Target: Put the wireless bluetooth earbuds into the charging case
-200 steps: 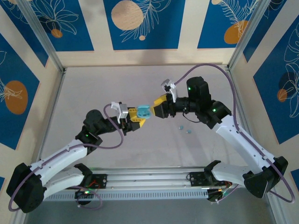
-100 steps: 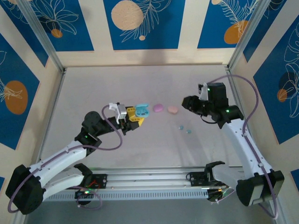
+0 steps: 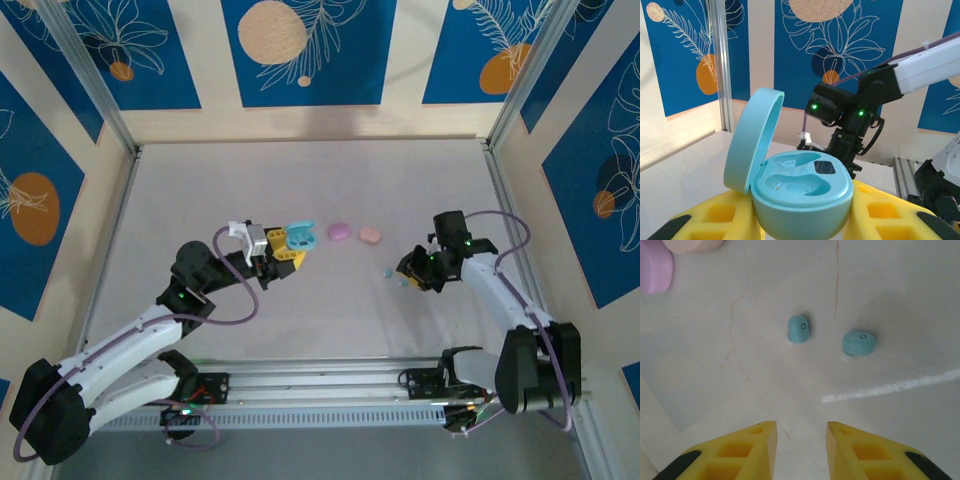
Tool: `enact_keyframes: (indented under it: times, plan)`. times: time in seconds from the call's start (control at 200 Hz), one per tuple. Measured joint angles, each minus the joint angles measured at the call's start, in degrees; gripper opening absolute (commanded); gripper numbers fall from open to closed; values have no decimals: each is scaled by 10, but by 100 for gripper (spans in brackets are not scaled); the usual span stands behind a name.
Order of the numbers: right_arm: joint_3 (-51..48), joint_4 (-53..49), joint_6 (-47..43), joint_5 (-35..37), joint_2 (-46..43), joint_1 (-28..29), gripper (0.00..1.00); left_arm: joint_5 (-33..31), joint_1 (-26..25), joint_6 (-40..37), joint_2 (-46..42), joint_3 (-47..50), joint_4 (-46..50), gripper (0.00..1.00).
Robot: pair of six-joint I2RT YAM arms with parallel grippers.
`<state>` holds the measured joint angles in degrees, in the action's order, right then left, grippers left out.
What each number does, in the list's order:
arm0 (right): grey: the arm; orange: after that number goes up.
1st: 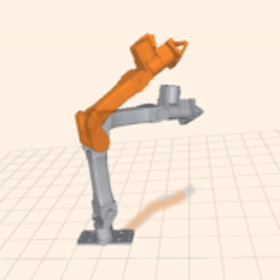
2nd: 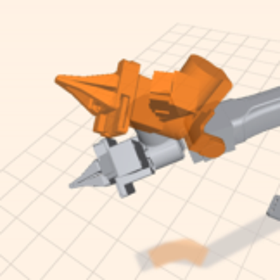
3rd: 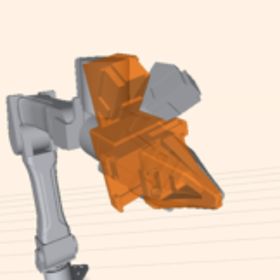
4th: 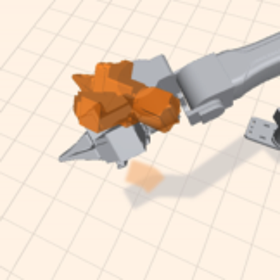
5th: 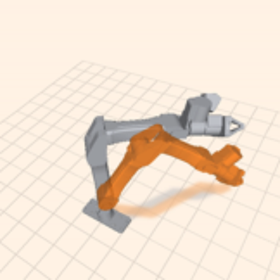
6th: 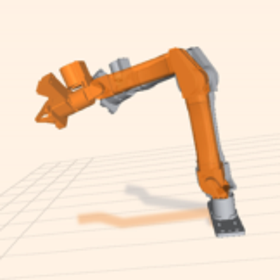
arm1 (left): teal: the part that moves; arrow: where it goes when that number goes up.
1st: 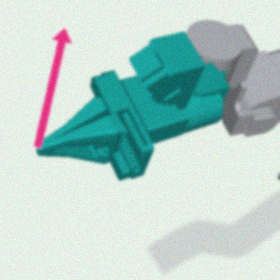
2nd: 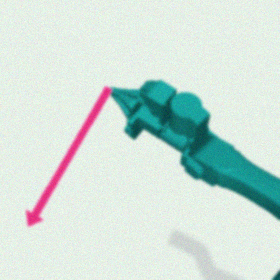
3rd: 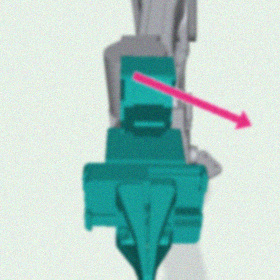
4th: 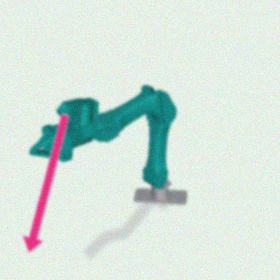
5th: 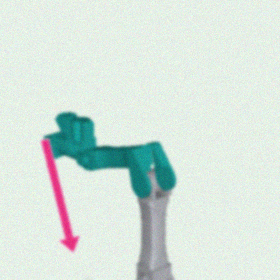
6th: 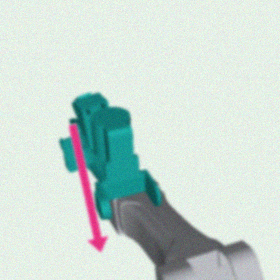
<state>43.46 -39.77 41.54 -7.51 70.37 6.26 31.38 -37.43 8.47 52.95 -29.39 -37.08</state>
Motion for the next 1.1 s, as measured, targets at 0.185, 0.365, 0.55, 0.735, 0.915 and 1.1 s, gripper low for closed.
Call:
enact_keyframes:
  times: [0.185, 0.365, 0.55, 0.735, 0.915, 1.1]
  plan:
    - [38, 37, -7, -2, 100, 8, 34, -2, 0, 0, 0, 0, 0, 36]
    - [78, 59, -13, -1, 173, 9, 34, -5, 0, 0, 0, 0, 1, 36]
    - [86, 61, -17, 3, 209, 13, 36, -6, 0, 0, 0, 0, 3, 36]
    - [86, 61, -17, 4, 223, 17, 36, -9, 0, 0, 0, 0, 3, 37]
    - [86, 61, -17, 4, 239, 24, 36, -11, 0, 0, 0, 0, 3, 37]
    - [86, 64, -17, -1, 247, 28, 35, -11, 0, 0, 0, 0, 7, 37]
